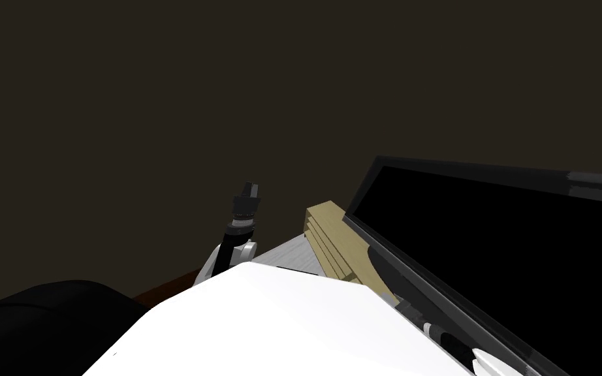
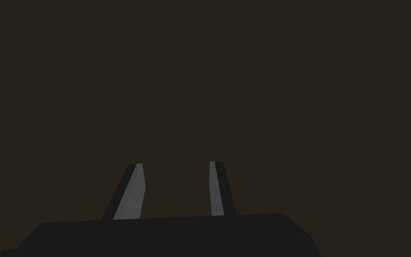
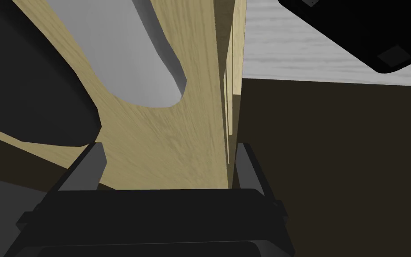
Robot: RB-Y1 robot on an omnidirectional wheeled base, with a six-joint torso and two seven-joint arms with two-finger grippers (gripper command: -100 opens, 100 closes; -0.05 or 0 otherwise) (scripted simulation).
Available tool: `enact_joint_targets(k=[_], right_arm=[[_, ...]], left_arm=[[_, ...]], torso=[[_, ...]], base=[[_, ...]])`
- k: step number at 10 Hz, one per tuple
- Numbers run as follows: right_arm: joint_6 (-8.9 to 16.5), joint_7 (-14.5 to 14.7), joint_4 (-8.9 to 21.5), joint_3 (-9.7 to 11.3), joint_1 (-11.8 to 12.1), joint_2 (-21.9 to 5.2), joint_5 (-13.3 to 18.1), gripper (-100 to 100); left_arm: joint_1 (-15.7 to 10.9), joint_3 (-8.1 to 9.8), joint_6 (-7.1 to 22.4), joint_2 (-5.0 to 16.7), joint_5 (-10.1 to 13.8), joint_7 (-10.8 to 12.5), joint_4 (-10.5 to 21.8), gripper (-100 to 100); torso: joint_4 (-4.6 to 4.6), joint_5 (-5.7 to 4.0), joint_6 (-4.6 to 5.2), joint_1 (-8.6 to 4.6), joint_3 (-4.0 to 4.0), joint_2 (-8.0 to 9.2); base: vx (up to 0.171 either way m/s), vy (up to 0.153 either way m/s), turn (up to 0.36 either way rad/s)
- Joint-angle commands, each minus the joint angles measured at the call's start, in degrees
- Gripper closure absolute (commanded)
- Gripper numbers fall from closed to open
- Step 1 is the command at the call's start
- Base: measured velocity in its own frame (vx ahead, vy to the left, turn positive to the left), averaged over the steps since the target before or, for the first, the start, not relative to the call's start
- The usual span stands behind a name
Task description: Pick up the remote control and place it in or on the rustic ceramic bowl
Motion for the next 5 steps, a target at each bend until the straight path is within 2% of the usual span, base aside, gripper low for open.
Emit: enact_joint_targets(k=[1, 2, 5], right_arm=[[-1.3, 0.6, 2.9, 2.5, -0.1, -1.2, 0.3, -100], [-1.3, 0.6, 3.2, 2.5, -0.1, -1.2, 0.3, -100], [-3.0, 0.8, 7.3, 7.1, -0.3, -3.2, 0.7, -100]], left_arm=[[0.0, 0.0, 0.0, 0.0, 0.0, 0.0, 0.0, 0], [0.0, 0.0, 0.0, 0.0, 0.0, 0.0, 0.0, 0], [0.0, 0.0, 0.0, 0.0, 0.0, 0.0, 0.0, 0]], torso=[[0.0, 0.0, 0.0, 0.0, 0.0, 0.0], [0.0, 0.0, -0.01, 0.0, -0.01, -0.02], [0.0, 0.0, 0.01, -0.01, 0.0, 0.0]], base=[[0.007, -0.033, 0.193], [0.004, -0.029, 0.077], [0.008, -0.041, 0.134]])
